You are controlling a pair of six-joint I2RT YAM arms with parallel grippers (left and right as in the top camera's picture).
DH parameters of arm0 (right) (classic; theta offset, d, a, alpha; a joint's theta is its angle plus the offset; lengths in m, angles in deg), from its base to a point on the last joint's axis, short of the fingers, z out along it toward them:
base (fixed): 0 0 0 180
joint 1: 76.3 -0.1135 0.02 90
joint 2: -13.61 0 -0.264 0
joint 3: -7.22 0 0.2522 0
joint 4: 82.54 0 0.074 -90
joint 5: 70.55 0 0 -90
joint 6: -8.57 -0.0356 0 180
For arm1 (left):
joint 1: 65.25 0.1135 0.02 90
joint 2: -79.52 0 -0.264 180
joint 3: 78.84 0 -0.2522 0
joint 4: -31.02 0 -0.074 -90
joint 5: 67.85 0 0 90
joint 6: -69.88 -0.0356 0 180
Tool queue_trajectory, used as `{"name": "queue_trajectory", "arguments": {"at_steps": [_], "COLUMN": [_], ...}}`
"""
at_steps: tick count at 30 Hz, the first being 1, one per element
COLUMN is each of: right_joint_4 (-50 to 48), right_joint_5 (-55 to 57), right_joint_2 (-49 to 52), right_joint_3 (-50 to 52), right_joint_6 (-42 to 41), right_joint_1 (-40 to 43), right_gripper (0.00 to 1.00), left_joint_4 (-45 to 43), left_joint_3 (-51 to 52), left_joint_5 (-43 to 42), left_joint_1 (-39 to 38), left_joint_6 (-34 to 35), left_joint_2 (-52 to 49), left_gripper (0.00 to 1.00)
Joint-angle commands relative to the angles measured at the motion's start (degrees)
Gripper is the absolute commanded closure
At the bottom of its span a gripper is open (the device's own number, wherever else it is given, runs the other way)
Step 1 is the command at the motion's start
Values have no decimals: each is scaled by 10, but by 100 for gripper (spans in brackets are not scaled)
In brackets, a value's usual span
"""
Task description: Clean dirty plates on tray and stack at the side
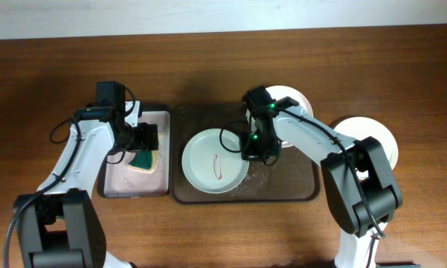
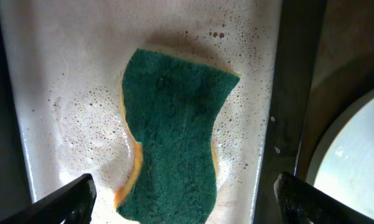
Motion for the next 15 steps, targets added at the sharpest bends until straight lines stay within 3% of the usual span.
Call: {"name": "queue_trajectory", "arguments": {"at_steps": [1,2,4,10,13,15], "right_joint_4": [18,15,2,-75,-102,-104], "right_joint_5": [-92,-90,-61,47,57,57], "right_joint_2": [-1,-1,-1,-1,-1,-1], "right_joint_3": [0,0,0,0,0,0], "right_joint_6": [-33,-33,-33,-33,-33,-33], "right_joint_1": [-3,-3,-2,-3,-3,-3], "right_gripper": [76,65,58,54,64,81], "left_joint_4": [-1,-1,0,0,0,0], "left_joint_3": [-4,-4,-4,-4,-4,-4], "left_joint_5": [2,2,2,2,2,2], "left_joint_1": [2,2,2,2,2,2], "left_joint_6": [8,8,8,8,8,8], "left_joint_2": [4,4,4,4,4,4], "left_gripper": [10,10,10,10,10,10]}}
